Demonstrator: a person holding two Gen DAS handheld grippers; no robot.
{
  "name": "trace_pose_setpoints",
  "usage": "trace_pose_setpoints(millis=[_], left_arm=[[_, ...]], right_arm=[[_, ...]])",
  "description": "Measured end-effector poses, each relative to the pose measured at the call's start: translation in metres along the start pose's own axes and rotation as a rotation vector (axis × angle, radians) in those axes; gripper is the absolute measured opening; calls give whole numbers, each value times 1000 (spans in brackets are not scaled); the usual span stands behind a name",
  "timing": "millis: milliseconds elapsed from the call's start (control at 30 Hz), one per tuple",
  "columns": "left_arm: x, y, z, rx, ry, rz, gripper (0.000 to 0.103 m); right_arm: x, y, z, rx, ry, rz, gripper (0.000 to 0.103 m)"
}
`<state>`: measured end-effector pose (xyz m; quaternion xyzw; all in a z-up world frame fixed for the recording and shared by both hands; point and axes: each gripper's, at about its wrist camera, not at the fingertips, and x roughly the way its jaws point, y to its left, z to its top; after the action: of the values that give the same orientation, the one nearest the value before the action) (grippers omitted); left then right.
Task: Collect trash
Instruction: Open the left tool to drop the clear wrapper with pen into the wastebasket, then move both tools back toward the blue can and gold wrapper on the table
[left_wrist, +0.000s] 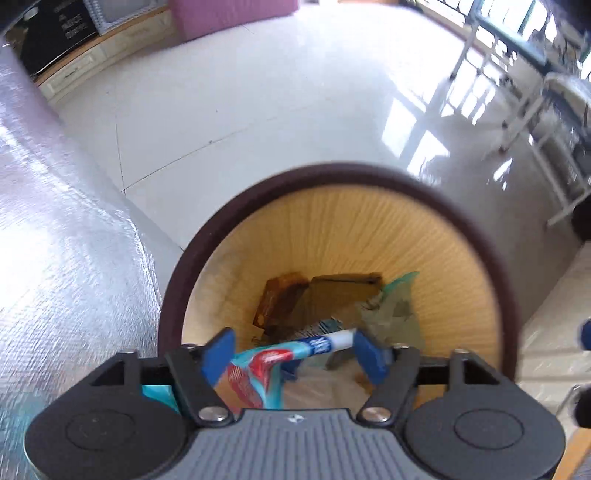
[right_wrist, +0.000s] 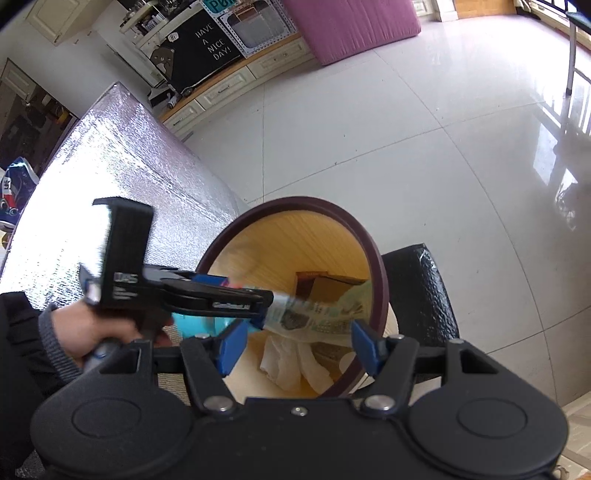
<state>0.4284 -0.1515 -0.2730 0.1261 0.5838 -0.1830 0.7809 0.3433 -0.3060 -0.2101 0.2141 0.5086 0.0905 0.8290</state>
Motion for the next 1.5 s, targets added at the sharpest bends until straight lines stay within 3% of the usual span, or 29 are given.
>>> trace_pose_setpoints(millis=[133,333,567,633,833,1500], left_arm=[[-32,-2,-9,-46,-28,-2,96],[-70,4,-27,-141,-56,12,103],[-125,11,-47,-220,-141,-5,103],[-140,11,-54,-234,-160,1,103],[-175,5,-72,-262,-216,-14,103],[-250,-18,-137,-310,-366,-12,103]], right_arm=[[-9,3,1,-26,-13,-10,64],[-23,14,3,-71,-37,-28,65],[-46,27,0,-125,-70,-55,81],[-54,31,0,-140,-82,-72,90],[-77,43,-5,-177,-123,-95,101],[-155,70,-41,-285,-237,-209,103]])
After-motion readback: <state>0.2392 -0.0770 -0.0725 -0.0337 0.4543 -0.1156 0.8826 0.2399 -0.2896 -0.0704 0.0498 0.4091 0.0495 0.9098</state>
